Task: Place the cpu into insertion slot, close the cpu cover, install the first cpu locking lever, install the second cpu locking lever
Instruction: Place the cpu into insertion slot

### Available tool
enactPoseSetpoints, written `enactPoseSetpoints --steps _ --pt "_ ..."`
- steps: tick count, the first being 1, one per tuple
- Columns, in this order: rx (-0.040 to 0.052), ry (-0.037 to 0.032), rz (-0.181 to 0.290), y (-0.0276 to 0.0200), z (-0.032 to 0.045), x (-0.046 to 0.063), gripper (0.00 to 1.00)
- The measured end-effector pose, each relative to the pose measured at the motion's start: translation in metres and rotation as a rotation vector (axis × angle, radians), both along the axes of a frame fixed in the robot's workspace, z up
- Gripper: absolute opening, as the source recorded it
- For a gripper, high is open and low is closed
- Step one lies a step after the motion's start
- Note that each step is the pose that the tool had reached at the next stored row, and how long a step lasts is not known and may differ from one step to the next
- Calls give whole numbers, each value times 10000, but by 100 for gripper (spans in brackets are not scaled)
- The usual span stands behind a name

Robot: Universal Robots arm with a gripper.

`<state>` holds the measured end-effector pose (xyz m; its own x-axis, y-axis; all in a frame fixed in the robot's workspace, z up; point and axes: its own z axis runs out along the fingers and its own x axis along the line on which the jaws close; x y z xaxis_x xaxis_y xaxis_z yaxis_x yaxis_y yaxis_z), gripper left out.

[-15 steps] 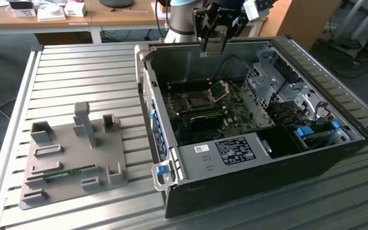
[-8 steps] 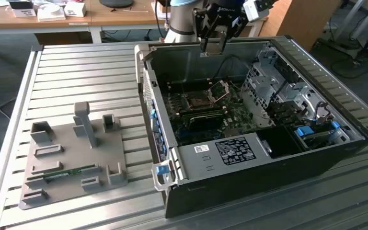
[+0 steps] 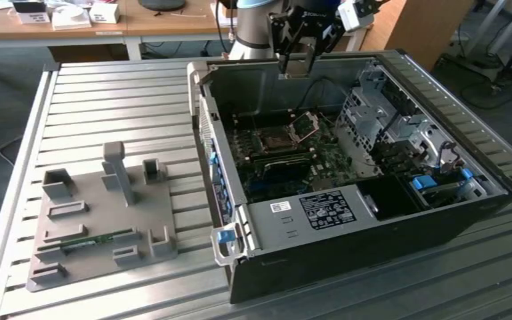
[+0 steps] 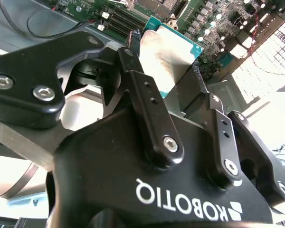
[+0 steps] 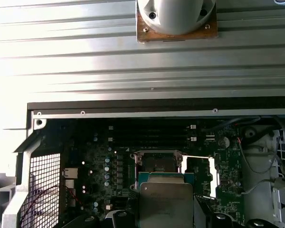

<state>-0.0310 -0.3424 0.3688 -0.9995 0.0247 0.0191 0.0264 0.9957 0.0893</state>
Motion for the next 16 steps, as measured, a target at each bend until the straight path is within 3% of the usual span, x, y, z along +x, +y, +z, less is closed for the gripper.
enactPoseSetpoints --steps 16 --pt "0 0 0 0 -48 0 54"
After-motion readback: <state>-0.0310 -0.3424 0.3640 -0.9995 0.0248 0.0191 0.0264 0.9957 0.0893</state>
